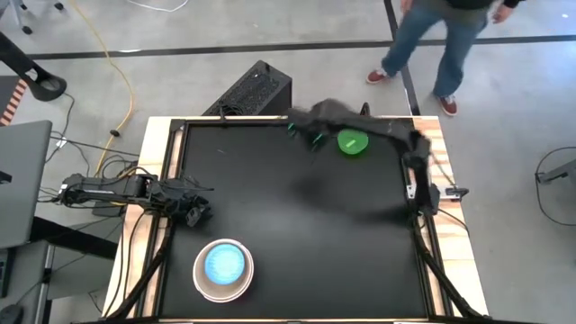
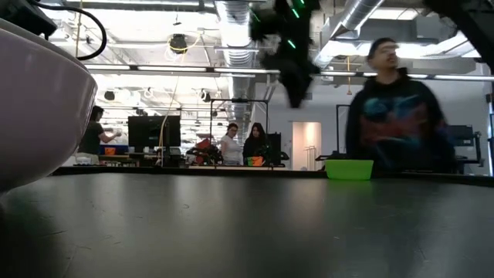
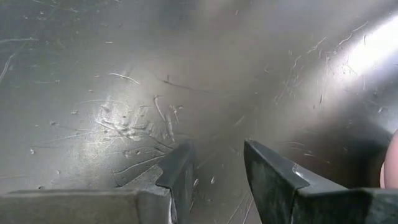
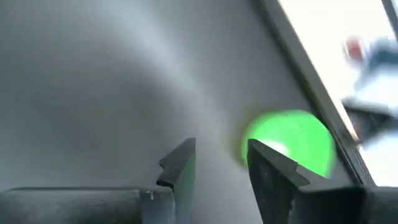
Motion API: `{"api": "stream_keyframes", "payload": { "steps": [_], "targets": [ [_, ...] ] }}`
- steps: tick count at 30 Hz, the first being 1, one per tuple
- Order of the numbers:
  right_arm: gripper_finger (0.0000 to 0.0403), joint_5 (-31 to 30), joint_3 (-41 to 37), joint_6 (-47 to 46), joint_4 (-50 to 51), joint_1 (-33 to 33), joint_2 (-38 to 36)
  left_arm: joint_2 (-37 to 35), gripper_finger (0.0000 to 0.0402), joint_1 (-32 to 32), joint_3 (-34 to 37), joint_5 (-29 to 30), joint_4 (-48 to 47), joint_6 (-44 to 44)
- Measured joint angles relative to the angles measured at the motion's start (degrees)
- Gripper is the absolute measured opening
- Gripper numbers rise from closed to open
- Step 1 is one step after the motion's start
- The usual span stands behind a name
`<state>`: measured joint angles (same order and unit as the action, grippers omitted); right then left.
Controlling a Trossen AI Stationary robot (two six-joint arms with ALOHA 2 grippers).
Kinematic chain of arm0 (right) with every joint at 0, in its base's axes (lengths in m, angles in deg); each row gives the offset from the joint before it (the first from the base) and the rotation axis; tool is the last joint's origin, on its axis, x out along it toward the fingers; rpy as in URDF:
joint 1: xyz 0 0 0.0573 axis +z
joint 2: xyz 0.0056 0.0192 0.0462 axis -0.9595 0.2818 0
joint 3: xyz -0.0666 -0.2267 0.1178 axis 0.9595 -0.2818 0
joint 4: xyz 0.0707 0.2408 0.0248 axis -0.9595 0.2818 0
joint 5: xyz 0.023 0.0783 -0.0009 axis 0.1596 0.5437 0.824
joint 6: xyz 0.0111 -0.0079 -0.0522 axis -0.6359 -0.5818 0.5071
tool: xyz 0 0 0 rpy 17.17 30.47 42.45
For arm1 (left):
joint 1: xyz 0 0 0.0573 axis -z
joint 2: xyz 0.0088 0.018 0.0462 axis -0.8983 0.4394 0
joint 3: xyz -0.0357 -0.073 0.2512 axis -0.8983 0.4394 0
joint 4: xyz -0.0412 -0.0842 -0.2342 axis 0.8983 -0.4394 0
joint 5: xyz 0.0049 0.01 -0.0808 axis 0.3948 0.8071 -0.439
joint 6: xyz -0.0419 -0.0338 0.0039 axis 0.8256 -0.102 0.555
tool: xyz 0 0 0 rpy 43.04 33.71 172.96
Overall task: Nest bowls inside each other
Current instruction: Stack the green bowl on top of the other pattern bowl
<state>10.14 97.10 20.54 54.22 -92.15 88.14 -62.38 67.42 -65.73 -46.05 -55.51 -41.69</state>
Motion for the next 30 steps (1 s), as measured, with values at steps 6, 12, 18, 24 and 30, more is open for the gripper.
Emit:
{"api": "stream_keyframes", "payload": {
  "steps": [6, 12, 18, 24, 30],
  "targets": [
    [0.0154, 5.6, -26.3, -5.7, -14.1, -16.7, -13.2, 0.0, 0.0128, 0.0, 0.0, 0.0, 0.0, 0.0],
    [0.0153, 10.0, -47.6, -9.1, -28.3, -27.7, -24.8, 0.0, 0.0128, 0.0, 0.0, 0.0, 0.0, 0.0],
    [0.0152, 10.6, -58.4, -9.7, -36.8, -31.3, -31.3, 0.0, 0.0128, 0.0, 0.0, 0.0, 0.0, 0.0],
    [0.0152, 10.7, -63.9, -9.0, -44.0, -33.0, -31.2, 0.0, 0.0128, 0.0, 0.0, 0.0, 0.0, 0.0],
    [0.0151, 12.1, -65.1, -8.9, -50.7, -34.6, -26.5, 0.0, 0.0128, 0.0, 0.0, 0.1, 0.0, 0.0]
  ]
}}
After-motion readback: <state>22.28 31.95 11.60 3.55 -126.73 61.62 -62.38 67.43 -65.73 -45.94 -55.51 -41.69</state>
